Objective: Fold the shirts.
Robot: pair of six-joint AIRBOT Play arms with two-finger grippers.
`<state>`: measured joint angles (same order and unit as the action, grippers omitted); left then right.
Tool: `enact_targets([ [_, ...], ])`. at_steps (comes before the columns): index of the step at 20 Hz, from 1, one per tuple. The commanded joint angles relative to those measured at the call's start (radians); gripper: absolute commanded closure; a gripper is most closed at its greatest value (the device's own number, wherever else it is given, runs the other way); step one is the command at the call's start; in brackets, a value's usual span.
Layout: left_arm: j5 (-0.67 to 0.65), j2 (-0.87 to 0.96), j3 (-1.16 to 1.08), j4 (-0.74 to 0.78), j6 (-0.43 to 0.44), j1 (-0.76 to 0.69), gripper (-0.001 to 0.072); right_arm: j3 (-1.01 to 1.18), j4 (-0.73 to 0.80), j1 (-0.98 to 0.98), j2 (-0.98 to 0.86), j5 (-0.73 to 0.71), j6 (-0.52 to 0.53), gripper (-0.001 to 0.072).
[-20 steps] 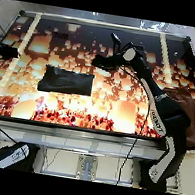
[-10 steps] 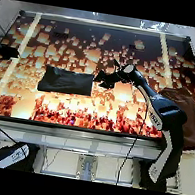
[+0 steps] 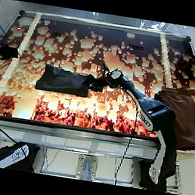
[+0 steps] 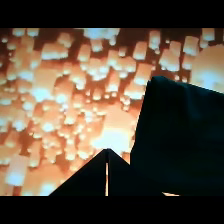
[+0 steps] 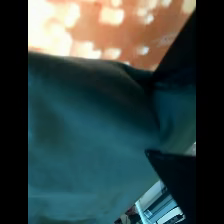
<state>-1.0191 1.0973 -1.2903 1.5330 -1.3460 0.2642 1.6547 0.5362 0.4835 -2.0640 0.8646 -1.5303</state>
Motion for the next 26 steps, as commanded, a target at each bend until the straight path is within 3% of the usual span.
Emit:
enact_targets([
  [1,0.000,0.000,0.000,0.000,0.000,0.001,0.0697,0.010,-0.042,0.030,-0.008,-0.033,0.006,0.0483],
  [2,0.000,0.000,0.000,0.000,0.000,0.001,0.0697,0.025,-0.042,0.030,-0.008,-0.039,0.006,0.0691],
  [7,-0.003,0.000,0.000,0.000,0.000,0.001,0.0697,0.232,0.028,-0.012,0.015,-0.010,0.004,0.0699],
  [11,-0.036,0.000,0.000,0.000,0.000,0.001,0.0697,0.418,0.261,-0.124,0.110,0.201,-0.101,0.0699],
  [19,-0.041,0.000,0.000,0.000,0.000,0.001,0.0697,0.420,0.636,-0.463,0.500,0.491,-0.230,0.0699],
  [23,-0.041,0.000,0.000,0.000,0.000,0.001,0.0697,0.408,0.781,-0.695,0.671,0.717,-0.234,0.0699],
  [26,-0.041,0.000,0.000,-0.001,0.000,0.001,0.0697,0.280,0.923,-0.851,0.808,0.895,-0.203,0.0700],
])
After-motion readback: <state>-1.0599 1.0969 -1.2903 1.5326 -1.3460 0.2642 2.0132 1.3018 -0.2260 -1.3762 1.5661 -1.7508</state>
